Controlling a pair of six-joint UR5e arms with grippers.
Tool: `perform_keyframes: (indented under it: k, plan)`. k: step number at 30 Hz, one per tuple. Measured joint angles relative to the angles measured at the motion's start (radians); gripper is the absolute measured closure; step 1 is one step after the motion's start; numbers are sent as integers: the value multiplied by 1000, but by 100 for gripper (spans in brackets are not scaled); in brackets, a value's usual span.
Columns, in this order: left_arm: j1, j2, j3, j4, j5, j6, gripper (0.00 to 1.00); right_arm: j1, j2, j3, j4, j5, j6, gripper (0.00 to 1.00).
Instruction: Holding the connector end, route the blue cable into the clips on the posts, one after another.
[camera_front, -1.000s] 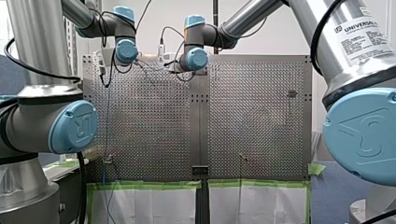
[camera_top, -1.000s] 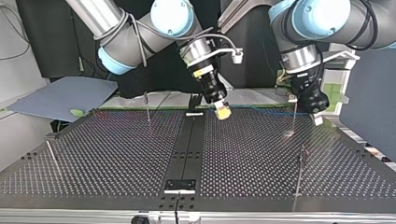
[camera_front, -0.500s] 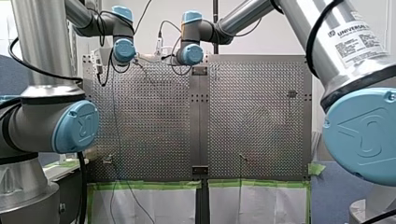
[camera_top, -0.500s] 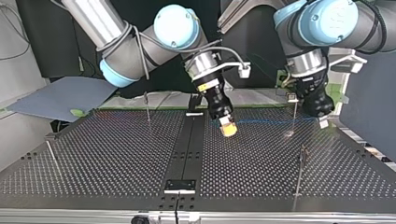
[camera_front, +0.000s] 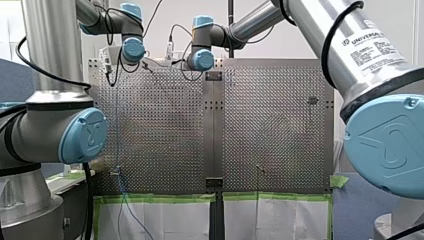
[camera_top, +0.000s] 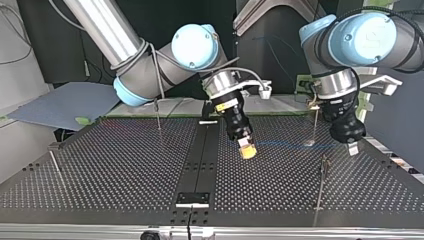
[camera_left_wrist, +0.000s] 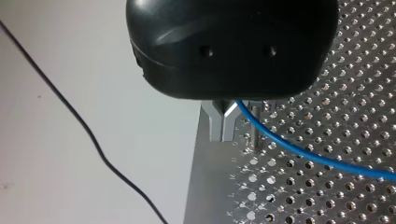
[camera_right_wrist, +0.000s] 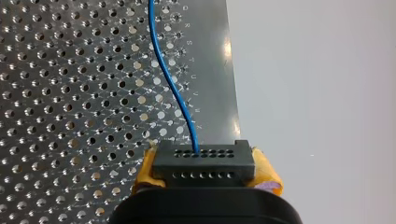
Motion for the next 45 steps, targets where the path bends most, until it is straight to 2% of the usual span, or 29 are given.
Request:
perform_keyframes:
  k: [6,12,21,29,39,45]
  plan:
    - [12,-40,26,-8,12,3,100,4,21,-33,15,1,1,100]
    - [20,-75,29,-8,24,6,100,11,57,-77,52,7,1,100]
    - [34,-81,41,-6,28,8,100,0,65,-94,58,5,11,100]
    - [44,-83,51,-6,44,8,100,-13,67,-104,58,-1,28,100]
    - [50,-118,88,-23,64,7,100,-16,72,-116,59,-4,30,100]
    - [56,-121,98,-23,64,4,100,-13,96,-143,72,-6,30,100]
